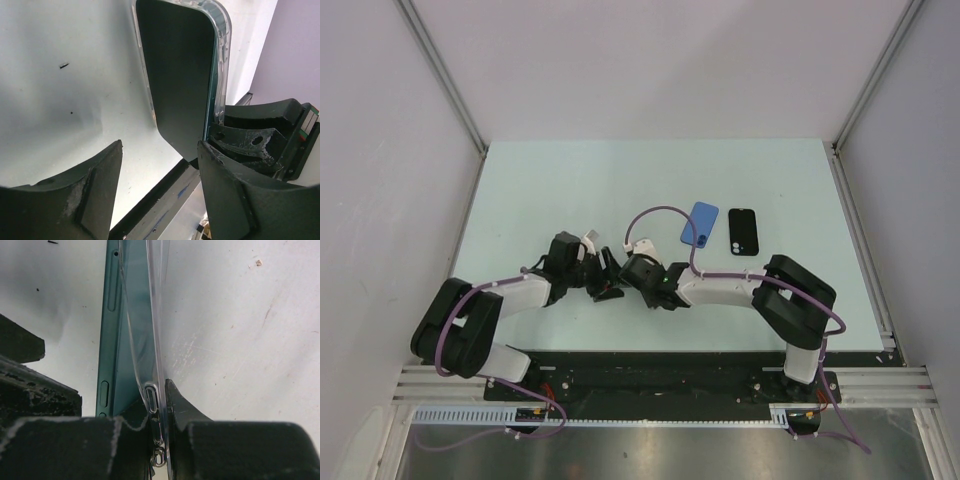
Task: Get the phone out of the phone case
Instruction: Remove the phone case from the phone.
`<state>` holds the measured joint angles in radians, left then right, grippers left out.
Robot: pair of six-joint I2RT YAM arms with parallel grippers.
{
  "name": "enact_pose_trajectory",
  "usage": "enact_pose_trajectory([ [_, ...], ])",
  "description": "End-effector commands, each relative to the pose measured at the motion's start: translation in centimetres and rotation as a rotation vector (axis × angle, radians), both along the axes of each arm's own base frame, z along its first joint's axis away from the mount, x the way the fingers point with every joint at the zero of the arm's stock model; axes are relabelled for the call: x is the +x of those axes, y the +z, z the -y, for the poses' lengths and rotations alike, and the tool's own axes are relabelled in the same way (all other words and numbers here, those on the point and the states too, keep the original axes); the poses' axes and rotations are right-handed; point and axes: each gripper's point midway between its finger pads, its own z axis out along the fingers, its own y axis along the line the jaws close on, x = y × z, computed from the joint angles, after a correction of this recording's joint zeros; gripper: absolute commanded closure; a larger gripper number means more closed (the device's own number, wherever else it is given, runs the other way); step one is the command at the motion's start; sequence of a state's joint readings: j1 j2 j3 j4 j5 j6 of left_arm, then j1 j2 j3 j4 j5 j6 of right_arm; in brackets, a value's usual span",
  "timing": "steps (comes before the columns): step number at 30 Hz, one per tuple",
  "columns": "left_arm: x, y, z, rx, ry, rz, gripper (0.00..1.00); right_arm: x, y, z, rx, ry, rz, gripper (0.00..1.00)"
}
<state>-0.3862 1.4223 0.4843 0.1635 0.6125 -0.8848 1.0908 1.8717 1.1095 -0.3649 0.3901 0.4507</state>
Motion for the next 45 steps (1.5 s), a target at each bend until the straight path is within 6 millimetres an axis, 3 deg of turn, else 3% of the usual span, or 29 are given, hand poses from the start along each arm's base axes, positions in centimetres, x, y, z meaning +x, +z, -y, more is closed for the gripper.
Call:
enact_pose_trajectory([
  [1, 0.8, 2.0, 1.0, -0.074, 0.007, 0.056, 0.35, -8.0, -9.7, -4.7, 0.230, 0.136, -0.422, 1.00],
  [5, 1.9, 2.0, 1.1, -0.058, 0.028, 0.059, 0.35, -7.7, -9.1, -5.6, 0.270, 0.151, -0.412, 1.00],
  [15, 2.9, 1.8, 1.1, 0.007, 0.045, 0.063, 0.38, -7.5, -8.8, -5.5, 0.270, 0.150, -0.405, 1.00],
  [19, 3.5, 2.7, 0.9, 0.010, 0.059, 0.101, 0.29, -7.4, -8.4, -5.5, 0.273, 0.147, -0.402, 1.00],
  [25, 3.8, 3.8, 0.2, 0.060, 0.064, 0.153, 0.09, -4.1, -7.4, -2.1, 0.063, -0.008, -0.238, 1.00],
  [27, 3.6, 3.5, 0.1, 0.077, 0.054, 0.141, 0.08, -3.2, -6.8, -2.4, 0.068, -0.011, -0.209, 1.00],
  [29, 3.3, 2.9, 0.0, 0.084, 0.049, 0.124, 0.08, -2.8, -6.0, -3.3, 0.085, 0.008, -0.199, 0.90],
  [30, 3.3, 2.8, 0.1, 0.081, 0.046, 0.124, 0.08, -2.8, -5.9, -3.6, 0.088, 0.027, -0.202, 0.76],
  [34, 2.8, 2.3, 0.1, 0.075, 0.038, 0.107, 0.08, -2.9, -5.3, -5.0, 0.156, 0.033, -0.241, 0.61],
  [40, 2.2, 1.9, -0.1, 0.089, 0.017, 0.102, 0.04, -2.8, -3.8, -7.2, 0.287, 0.032, -0.283, 0.57],
  [45, 1.9, 2.0, -0.3, 0.091, 0.012, 0.113, 0.05, -2.6, -3.0, -8.3, 0.358, 0.034, -0.312, 0.61],
])
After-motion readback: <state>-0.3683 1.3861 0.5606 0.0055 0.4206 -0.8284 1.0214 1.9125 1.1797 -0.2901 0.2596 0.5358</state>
